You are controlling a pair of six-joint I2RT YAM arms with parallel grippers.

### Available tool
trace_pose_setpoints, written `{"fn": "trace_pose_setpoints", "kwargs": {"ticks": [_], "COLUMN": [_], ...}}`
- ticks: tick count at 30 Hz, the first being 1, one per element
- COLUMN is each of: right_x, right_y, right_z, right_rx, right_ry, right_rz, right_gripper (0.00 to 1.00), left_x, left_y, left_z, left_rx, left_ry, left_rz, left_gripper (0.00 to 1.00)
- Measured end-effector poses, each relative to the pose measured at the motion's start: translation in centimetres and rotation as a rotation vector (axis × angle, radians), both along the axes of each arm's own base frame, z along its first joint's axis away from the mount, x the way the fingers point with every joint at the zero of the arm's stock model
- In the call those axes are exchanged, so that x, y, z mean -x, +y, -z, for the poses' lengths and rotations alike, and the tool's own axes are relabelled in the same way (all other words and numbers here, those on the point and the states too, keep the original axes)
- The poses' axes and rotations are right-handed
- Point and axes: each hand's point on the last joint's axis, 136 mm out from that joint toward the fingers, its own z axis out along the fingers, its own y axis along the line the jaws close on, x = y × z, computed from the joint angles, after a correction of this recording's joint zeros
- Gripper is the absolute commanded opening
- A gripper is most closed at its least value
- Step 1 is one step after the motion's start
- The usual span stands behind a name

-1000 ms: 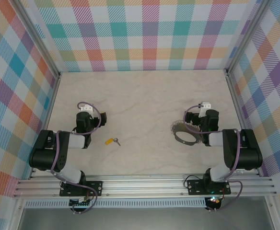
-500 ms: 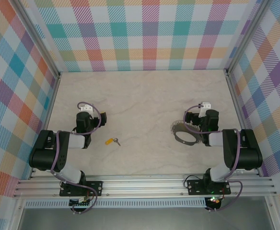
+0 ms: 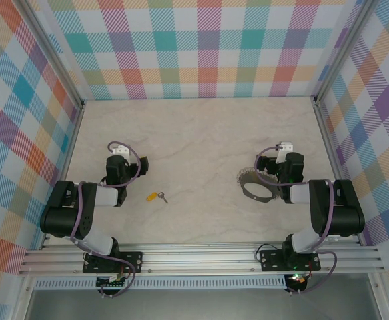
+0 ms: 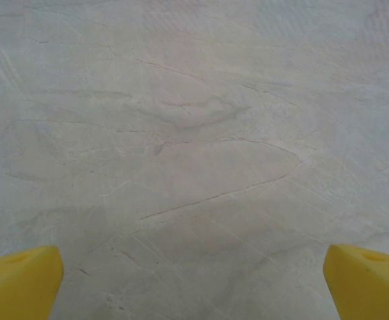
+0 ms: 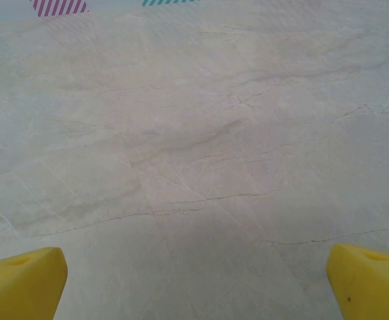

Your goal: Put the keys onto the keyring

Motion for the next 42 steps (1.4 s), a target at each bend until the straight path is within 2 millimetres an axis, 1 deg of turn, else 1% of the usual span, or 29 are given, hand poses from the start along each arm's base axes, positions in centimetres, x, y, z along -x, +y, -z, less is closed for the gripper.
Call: {"fn": "trace_pose_setpoints", "kwargs": {"ticks": [3,5,10,13,14,17,21,24,26,28,30,33,35,38,42], "right_x": [0.1,0.0,-2.3,-2.9,-2.8,-1.5,0.2,1.4,2.3,3.2,4.3,6.6,8.1,10.0,11.7], "right_y": [-0.1,-0.2,-1.0,-1.9,-2.1,-2.9,-3.1,-2.0,-1.0,0.0,1.0,2.8,4.2,5.9,8.1], "right_z": [0.0,-0.7,-3.5,-4.4,-4.4,-4.1,-5.3,-6.5,-7.1,-7.4,-7.3,-6.0,-4.7,-3.0,-1.2], "right_rx": [0.001,0.002,-0.017,-0.049,-0.058,-0.078,-0.116,-0.172,-0.225,-0.278,-0.330,-0.401,-0.436,-0.467,-0.470], "right_ry": [0.012,0.022,0.055,0.097,0.110,0.158,0.178,0.187,0.204,0.220,0.244,0.312,0.374,0.452,0.541], "right_rz": [0.005,0.014,0.073,0.147,0.168,0.234,0.265,0.227,0.191,0.157,0.124,0.081,0.059,0.032,-0.003], "right_gripper": [1.00,1.00,1.00,1.00,1.00,1.00,1.00,0.94,0.91,0.88,0.87,0.84,0.83,0.82,0.81], "left_x": [0.0,-0.2,-0.2,0.1,0.1,0.1,-0.6,-1.4,-1.3,-0.8,0.3,2.5,4.0,5.9,7.8], "left_y": [-0.2,-0.2,-0.1,0.1,0.1,0.3,0.5,0.6,0.3,-0.2,-1.1,-3.1,-4.8,-6.8,-8.8], "left_z": [0.2,0.0,-2.5,-3.7,-4.0,-5.0,-7.3,-9.5,-10.8,-11.6,-11.9,-11.9,-12.1,-12.3,-12.4], "left_rx": [0.000,0.000,0.001,0.004,0.004,0.019,0.060,0.114,0.171,0.227,0.287,0.362,0.409,0.456,0.484], "left_ry": [0.016,0.030,-0.002,-0.012,-0.010,-0.001,0.035,0.059,0.083,0.112,0.151,0.211,0.240,0.268,0.302], "left_rz": [0.011,0.013,0.007,-0.005,-0.009,-0.027,-0.072,-0.117,-0.145,-0.165,-0.172,-0.156,-0.127,-0.083,-0.031], "left_gripper": [1.00,1.00,1.00,1.00,1.00,1.00,1.00,1.00,1.00,1.00,1.00,1.00,0.99,0.99,0.99]}}
